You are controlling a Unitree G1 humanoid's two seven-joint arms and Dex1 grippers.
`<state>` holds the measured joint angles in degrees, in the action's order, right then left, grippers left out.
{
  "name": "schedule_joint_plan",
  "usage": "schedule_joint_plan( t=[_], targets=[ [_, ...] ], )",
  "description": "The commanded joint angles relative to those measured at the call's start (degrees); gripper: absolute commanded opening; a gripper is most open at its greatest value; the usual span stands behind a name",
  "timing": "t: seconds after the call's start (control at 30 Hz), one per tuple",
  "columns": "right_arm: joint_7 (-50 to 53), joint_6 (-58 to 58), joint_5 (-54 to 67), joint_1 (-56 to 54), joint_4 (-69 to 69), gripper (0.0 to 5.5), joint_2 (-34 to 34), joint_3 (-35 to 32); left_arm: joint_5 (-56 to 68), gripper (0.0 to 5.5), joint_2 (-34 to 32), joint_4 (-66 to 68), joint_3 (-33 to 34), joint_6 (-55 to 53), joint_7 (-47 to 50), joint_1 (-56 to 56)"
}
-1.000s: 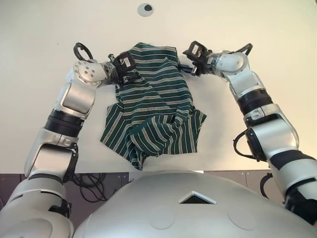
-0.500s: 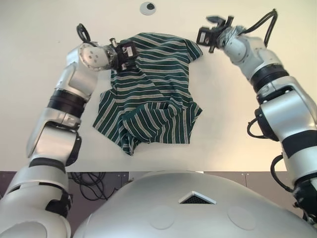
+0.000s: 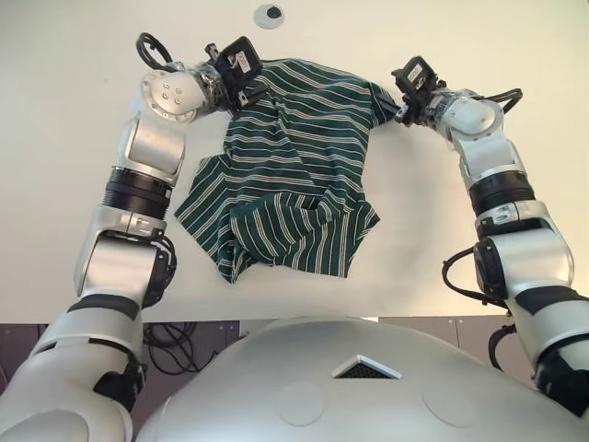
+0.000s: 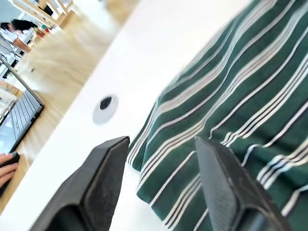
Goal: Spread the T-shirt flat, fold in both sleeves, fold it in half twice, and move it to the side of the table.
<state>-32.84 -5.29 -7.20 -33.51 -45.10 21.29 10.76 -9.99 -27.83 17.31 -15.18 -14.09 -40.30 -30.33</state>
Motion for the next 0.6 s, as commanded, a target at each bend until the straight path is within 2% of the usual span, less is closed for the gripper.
schedule_joint_plan(
  t=[0.03, 0.17, 0.3, 0.43, 0.6],
  targets=[
    [-1.5, 5.1, 1.0, 3.9, 6.7, 2.34, 1.3, -1.1, 2.4, 2.48, -4.9, -8.9, 1.8, -6.3, -5.3, 5.7],
    [-2.9, 8.6, -1.4, 8.1, 13.0, 2.34, 3.7, 0.0, 10.5, 2.48, -8.1, -22.5, 2.6, -12.8, -14.2, 11.9],
    [-1.4, 8.1, -8.7, 7.3, 9.8, 2.34, 7.7, 4.6, 10.9, 2.48, -13.4, -32.3, -1.4, -17.4, -18.6, 17.5],
    [2.9, 3.0, -14.6, 0.9, 1.1, 2.34, 8.6, 8.0, 5.7, 2.48, -16.1, -30.0, -5.2, -16.6, -16.7, 18.7],
    [10.4, -5.8, -19.8, -11.8, -16.9, 2.34, 5.1, 11.9, 0.8, 2.48, -13.6, -22.2, -9.5, -12.9, -13.2, 18.1]
  ],
)
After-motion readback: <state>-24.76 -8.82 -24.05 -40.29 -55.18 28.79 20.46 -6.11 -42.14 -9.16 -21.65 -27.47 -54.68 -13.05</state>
